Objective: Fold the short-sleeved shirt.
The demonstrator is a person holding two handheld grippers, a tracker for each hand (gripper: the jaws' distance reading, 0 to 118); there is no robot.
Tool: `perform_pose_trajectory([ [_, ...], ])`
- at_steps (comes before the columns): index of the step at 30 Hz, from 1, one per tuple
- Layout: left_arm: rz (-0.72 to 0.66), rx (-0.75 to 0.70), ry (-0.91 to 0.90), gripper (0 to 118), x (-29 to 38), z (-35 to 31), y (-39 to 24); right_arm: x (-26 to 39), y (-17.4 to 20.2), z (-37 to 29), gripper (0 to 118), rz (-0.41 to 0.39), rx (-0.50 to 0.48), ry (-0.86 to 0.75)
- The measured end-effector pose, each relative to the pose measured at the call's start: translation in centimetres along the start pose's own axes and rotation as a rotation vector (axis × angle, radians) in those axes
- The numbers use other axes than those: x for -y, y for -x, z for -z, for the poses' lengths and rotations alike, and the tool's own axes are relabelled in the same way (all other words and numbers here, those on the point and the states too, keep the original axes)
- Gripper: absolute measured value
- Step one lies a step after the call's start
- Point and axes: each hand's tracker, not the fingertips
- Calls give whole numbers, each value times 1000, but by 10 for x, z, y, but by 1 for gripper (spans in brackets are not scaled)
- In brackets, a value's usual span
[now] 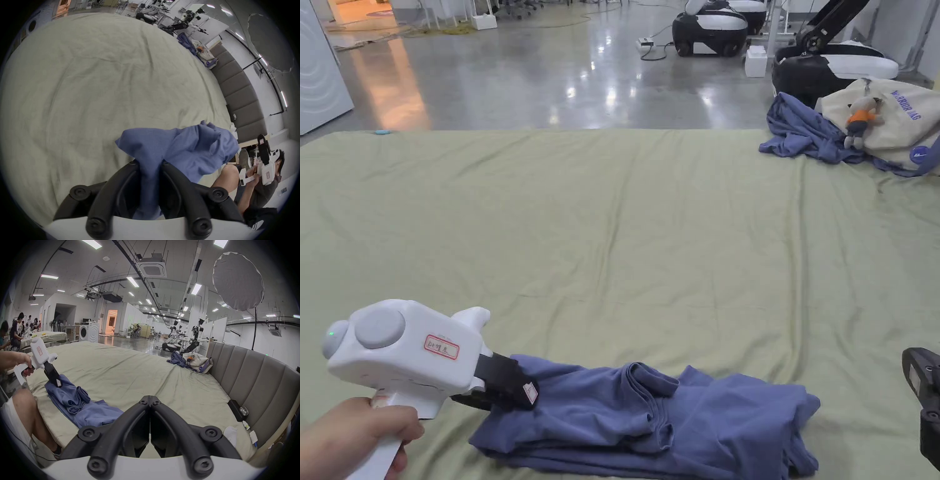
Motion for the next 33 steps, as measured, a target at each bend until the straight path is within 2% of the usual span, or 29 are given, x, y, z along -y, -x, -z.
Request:
perform_pose_trajectory([
  [2, 39, -11, -37, 19, 1, -10, -8, 0, 0, 0, 2, -1, 2, 2],
  [4, -1, 62, -86, 18, 3, -22, -10, 0, -1, 0, 2, 2, 6, 3],
  [6, -32, 65, -103, 18, -1, -30, -4, 0, -2, 0, 2, 11, 5, 4],
  [8, -29, -3, -146, 18, -8, -42, 8, 0, -3, 1, 2, 12, 5, 9],
  [11, -128, -64, -181, 18, -14, -70, 46, 0, -4, 1, 2, 15, 6, 10],
  [15, -177, -167, -168, 18, -12, -109, 80, 0, -4, 2, 2, 9, 9, 12],
  [17, -194, -267, -164, 18, -12, -120, 79, 1, -4, 1, 2, 11, 7, 11],
  [19, -173, -296, -179, 18, -13, -123, 65, 0, -3, 1, 2, 5, 8, 11],
  [24, -94, -172, -250, 18, -22, -114, -9, 0, -1, 2, 2, -4, 4, 13],
  [31, 16, -77, -207, 18, -26, -37, -113, 1, -3, 2, 2, 6, 4, 13],
  [33, 58, -102, -177, 18, -24, -8, -131, 1, -3, 2, 2, 7, 3, 12],
])
